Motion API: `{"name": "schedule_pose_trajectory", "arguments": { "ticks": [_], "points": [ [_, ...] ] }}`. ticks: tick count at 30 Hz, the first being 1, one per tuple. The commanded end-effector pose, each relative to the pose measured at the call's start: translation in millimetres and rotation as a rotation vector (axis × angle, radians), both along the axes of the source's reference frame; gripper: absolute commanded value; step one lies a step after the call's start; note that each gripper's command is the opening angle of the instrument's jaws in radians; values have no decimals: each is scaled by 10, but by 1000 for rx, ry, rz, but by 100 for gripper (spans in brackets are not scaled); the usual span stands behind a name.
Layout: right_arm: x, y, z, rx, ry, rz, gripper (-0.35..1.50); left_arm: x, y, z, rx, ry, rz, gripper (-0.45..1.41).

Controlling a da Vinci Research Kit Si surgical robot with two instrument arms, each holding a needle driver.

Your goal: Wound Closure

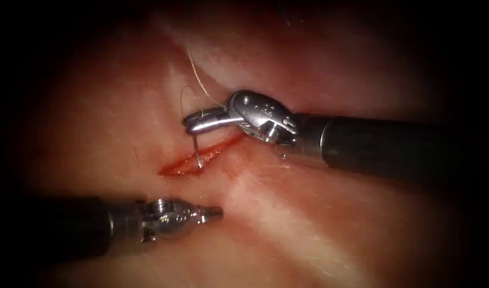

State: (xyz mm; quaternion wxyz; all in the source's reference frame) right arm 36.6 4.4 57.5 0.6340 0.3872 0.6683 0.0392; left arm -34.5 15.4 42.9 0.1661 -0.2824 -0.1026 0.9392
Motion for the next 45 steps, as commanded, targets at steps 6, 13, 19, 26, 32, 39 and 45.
{"name": "schedule_pose_trajectory", "arguments": {
  "ticks": [6, 13, 19, 26, 32, 39, 45],
  "points": [
    [7, 1, 4, -123, 55, 24, -35, -5, -2, 2, 2, -2, 1, -16],
    [4, 0, 5, -181, 64, 48, -35, -4, -2, -4, 6, -3, 2, -16],
    [-7, -6, 0, -160, 59, 37, -35, -3, -1, -5, 6, -4, 3, -16],
    [-7, -8, -2, -26, 6, -2, -35, -2, -1, 0, 4, -5, 5, -16],
    [4, -5, -3, -8, 2, -7, -35, -2, -3, 2, 3, -7, 6, -16],
    [5, -7, -5, 31, 10, -45, -35, 5, -5, 5, 1, -7, 13, -20],
    [3, -13, -4, 97, 1, -102, -35, 14, -6, 7, 2, -9, 21, -23]
  ]
}}
